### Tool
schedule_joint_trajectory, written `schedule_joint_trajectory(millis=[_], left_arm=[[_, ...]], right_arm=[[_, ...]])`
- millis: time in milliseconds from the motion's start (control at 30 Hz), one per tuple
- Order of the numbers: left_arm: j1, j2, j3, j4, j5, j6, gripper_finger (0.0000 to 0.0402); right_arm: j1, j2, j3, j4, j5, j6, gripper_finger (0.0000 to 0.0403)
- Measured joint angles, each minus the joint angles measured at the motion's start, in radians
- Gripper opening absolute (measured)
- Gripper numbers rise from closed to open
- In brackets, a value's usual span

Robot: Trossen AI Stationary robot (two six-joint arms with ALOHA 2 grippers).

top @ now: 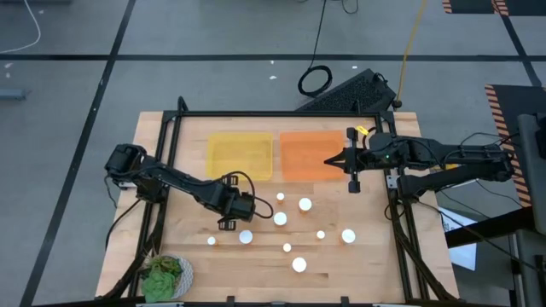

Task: Pick and place medicine bottles into bin by pill shape (circle, oval)
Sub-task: Put the small orange pill bottle into the yellow bin

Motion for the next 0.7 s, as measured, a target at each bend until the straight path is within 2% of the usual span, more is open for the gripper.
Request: schedule_joint_trajectory(millis=[333, 700], left_arm=[[0.001, -0.005, 0.001, -0.003, 0.044, 0.000, 0.0126], [0.001, -0.106, 0.039, -0.020, 0.051, -0.001, 0.0126]], right_arm=[[0.000, 0.000, 0.000, 0.001, 0.000, -0.011, 0.0000], [0.000, 0.000, 0.000, 0.038, 0.000, -0.023, 0.0000]])
